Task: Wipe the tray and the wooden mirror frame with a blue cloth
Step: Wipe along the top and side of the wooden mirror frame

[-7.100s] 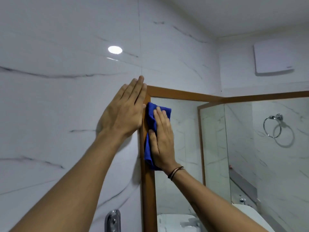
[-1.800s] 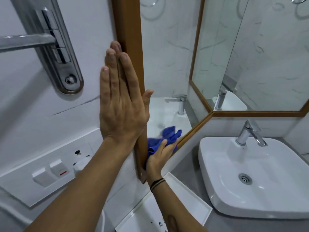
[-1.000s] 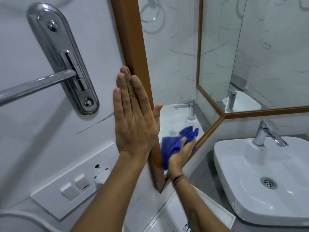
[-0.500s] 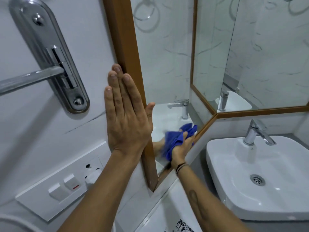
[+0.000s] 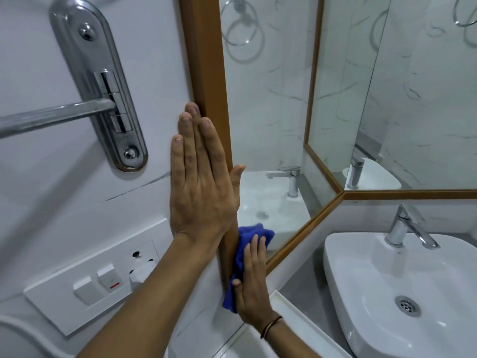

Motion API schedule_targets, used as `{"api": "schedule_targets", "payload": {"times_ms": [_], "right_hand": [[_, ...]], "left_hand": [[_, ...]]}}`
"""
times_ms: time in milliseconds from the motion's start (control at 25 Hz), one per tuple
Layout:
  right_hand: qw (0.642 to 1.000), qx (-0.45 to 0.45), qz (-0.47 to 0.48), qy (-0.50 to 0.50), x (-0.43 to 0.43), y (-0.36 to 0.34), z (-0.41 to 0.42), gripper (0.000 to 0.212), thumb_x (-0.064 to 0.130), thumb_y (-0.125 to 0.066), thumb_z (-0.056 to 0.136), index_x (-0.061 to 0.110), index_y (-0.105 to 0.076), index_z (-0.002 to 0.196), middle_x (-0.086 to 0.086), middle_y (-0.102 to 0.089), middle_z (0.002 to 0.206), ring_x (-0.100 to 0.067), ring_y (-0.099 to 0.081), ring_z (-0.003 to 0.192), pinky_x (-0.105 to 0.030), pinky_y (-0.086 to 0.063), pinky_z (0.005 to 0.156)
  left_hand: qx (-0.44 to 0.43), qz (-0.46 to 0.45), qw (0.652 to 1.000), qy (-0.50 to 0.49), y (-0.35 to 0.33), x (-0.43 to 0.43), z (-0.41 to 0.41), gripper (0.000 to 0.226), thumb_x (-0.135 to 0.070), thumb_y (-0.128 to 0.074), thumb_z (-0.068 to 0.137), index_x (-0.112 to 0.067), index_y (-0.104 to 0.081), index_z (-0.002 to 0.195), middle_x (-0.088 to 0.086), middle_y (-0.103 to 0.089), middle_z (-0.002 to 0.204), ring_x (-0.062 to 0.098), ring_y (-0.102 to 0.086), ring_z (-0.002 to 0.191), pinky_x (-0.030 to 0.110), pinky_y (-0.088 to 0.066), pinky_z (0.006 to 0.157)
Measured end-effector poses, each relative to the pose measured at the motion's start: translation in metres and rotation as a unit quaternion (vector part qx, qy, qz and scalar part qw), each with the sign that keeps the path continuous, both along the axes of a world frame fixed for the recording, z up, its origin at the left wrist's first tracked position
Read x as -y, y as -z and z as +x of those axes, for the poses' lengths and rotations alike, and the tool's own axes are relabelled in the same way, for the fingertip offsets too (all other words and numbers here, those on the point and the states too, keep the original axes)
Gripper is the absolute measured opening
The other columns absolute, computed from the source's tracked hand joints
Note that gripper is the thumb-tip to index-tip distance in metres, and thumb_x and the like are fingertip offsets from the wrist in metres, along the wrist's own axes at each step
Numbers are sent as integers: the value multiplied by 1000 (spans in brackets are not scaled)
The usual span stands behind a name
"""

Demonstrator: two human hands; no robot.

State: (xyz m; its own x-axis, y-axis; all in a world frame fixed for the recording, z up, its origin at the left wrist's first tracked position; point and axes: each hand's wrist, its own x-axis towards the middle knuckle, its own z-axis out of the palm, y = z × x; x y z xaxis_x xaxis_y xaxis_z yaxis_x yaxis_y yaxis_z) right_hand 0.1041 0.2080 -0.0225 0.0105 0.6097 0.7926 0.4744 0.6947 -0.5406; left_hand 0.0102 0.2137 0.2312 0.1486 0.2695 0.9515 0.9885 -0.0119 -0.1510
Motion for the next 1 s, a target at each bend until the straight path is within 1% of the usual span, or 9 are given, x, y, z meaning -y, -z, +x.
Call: {"api": "schedule_targets", "payload": {"times_ms": [80,200,360,560,680,760,840,920,1000], "right_hand": [[988,98,119,22,-33,-50,18,69,53,-20,119,26,3,178,3,7,188,-26,8,176,-45,2,143],[980,95,167,50,-60,-93,23,69,54,-20,119,22,-1,178,2,1,189,-27,2,176,-48,-2,143],[977,152,139,55,-28,-52,26,71,55,-16,118,26,10,177,5,12,188,-23,10,175,-48,-3,144],[987,52,139,62,-53,-94,6,69,53,-22,119,23,-3,178,4,1,189,-25,1,176,-46,-5,143],[993,60,75,63,-26,-23,6,69,55,-24,118,30,0,178,10,3,188,-20,4,176,-38,-1,143],[997,-45,-63,3,7,28,-10,68,62,-30,115,39,-15,177,8,-18,186,-22,-21,172,-34,-17,142],[925,-328,-194,7,9,29,-21,54,67,-45,111,38,-54,156,-3,-65,144,-19,-71,122,-35,-60,109],[873,-408,-239,118,-27,-4,-5,47,52,-56,112,23,-60,148,-5,-71,107,-16,-74,85,-38,-66,85],[823,-460,-280,183,-70,-44,38,45,37,-52,116,6,-54,149,-14,-72,116,-34,-77,105,-55,-60,104]], "left_hand": [[-9,4,1000,-5,-1,-1,0,84,-52,-24,121,8,11,169,26,15,177,40,-1,170,46,3,141],[4,6,1000,5,-2,-2,0,84,-51,-25,121,7,10,169,25,13,177,38,0,171,45,3,141],[-1,4,1000,1,-1,0,-1,84,-51,-26,121,8,10,169,27,13,177,36,8,169,45,3,141],[9,2,1000,-2,-2,-1,0,82,-49,-25,122,8,9,169,26,16,178,36,10,169,46,3,141],[3,0,1000,-2,-1,0,0,81,-49,-23,122,8,10,169,26,17,177,35,13,168,45,4,141],[7,3,1000,9,-2,0,-1,80,-48,-23,122,7,10,169,25,16,177,35,13,168,45,4,141],[12,0,1000,14,-1,0,-1,80,-49,-22,122,7,11,169,24,18,176,34,13,168,44,6,141],[13,-4,1000,15,-1,1,0,81,-50,-22,121,6,12,169,24,20,176,35,12,168,44,6,141],[9,-7,1000,29,-2,1,1,82,-51,-23,121,7,10,168,26,13,179,36,5,169,44,3,141]]}}
